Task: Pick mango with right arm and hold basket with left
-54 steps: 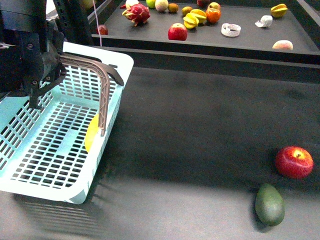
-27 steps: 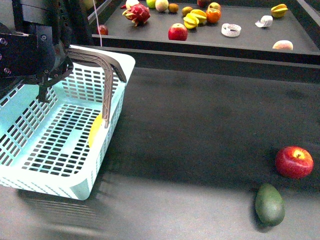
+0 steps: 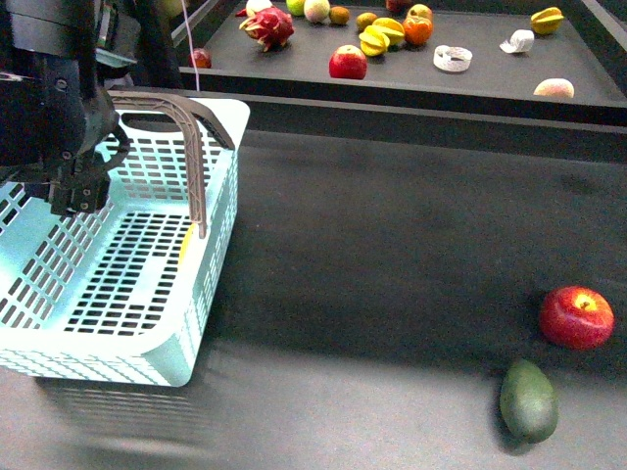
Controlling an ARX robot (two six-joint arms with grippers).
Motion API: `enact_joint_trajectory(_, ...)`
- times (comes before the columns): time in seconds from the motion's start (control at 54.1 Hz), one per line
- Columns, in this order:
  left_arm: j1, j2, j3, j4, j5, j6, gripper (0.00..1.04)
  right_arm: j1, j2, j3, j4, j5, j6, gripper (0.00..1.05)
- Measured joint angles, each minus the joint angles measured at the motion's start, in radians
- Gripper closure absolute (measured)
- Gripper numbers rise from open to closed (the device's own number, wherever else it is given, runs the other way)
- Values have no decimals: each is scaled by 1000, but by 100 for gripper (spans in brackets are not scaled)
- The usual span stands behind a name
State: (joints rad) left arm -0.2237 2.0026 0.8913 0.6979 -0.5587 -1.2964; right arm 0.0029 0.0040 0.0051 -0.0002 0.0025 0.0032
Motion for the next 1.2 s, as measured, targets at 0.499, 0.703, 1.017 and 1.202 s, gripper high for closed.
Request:
enact_joint_trajectory(0.499,25,-517,-434,57,-49,240,6,0,0,0,0,0,0,8)
enact_joint_trajectory(0.703,58,-772,-567,-113,-108,246,6,0,0,0,0,0,0,8)
enact_joint_trajectory(1.017,67,-856,-592,-204,-128,246,6,0,0,0,0,0,0,8)
enact_joint_trajectory(1.202,187,-807,-768,283,441,773,32,0,0,0,0,0,0,8)
